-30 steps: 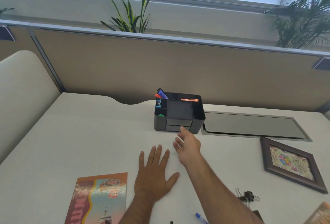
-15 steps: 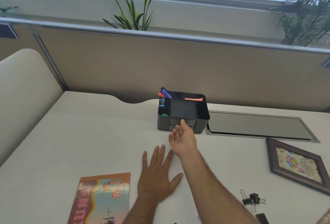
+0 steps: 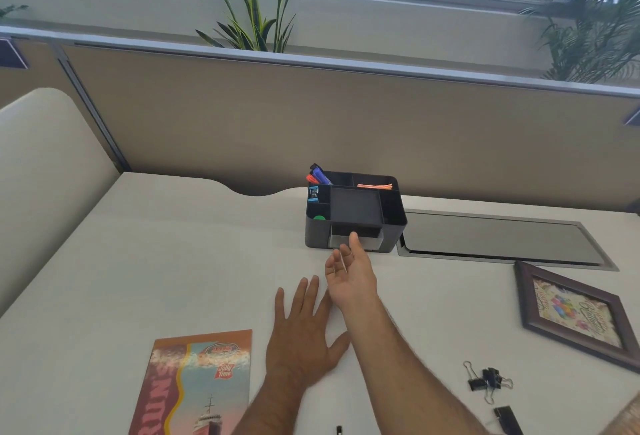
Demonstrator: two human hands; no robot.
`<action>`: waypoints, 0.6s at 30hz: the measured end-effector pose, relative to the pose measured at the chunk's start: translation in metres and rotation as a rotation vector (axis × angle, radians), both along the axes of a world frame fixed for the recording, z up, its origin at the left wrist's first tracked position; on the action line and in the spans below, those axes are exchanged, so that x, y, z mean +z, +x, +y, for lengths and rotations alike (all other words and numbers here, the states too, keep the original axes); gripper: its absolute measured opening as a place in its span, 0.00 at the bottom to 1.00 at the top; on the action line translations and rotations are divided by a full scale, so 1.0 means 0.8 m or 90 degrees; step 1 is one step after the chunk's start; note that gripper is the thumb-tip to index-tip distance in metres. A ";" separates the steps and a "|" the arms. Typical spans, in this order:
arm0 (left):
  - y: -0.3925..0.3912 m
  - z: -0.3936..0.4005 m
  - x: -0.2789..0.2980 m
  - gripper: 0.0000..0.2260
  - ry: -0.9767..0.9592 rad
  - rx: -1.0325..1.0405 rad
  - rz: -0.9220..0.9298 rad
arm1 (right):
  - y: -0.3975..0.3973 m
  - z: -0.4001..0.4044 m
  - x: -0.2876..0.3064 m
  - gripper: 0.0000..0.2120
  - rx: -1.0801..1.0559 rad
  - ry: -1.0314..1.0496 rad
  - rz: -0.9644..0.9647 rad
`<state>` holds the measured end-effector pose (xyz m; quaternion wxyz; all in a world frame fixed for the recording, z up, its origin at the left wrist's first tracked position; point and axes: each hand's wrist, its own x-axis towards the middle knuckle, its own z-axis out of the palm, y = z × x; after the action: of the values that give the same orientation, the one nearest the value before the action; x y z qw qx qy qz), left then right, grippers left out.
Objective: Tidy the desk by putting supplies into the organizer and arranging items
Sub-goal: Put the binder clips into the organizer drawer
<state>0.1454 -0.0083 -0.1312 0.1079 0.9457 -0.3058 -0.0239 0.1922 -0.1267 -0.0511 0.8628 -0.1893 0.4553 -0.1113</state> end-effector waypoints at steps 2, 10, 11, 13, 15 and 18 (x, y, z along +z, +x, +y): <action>0.000 0.001 0.000 0.36 0.005 -0.001 -0.005 | -0.009 0.003 -0.003 0.21 -0.003 0.010 -0.013; -0.001 0.000 -0.002 0.37 -0.005 0.006 -0.006 | -0.030 0.011 -0.006 0.21 0.011 0.015 -0.034; -0.001 -0.001 -0.002 0.37 -0.006 0.005 -0.009 | -0.031 0.011 -0.006 0.21 0.016 0.013 -0.032; -0.001 0.000 -0.001 0.37 -0.009 0.005 -0.011 | -0.034 0.008 -0.007 0.20 0.026 0.006 -0.032; -0.002 0.001 0.001 0.36 -0.019 0.005 -0.010 | -0.039 0.004 -0.008 0.20 0.033 0.000 -0.038; -0.002 0.002 0.002 0.35 -0.015 -0.003 -0.009 | -0.052 -0.003 -0.010 0.20 0.048 -0.019 -0.029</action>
<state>0.1435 -0.0063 -0.1299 0.1171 0.9437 -0.3090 -0.0134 0.1508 -0.1294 -0.0587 0.8735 -0.2170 0.4265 -0.0895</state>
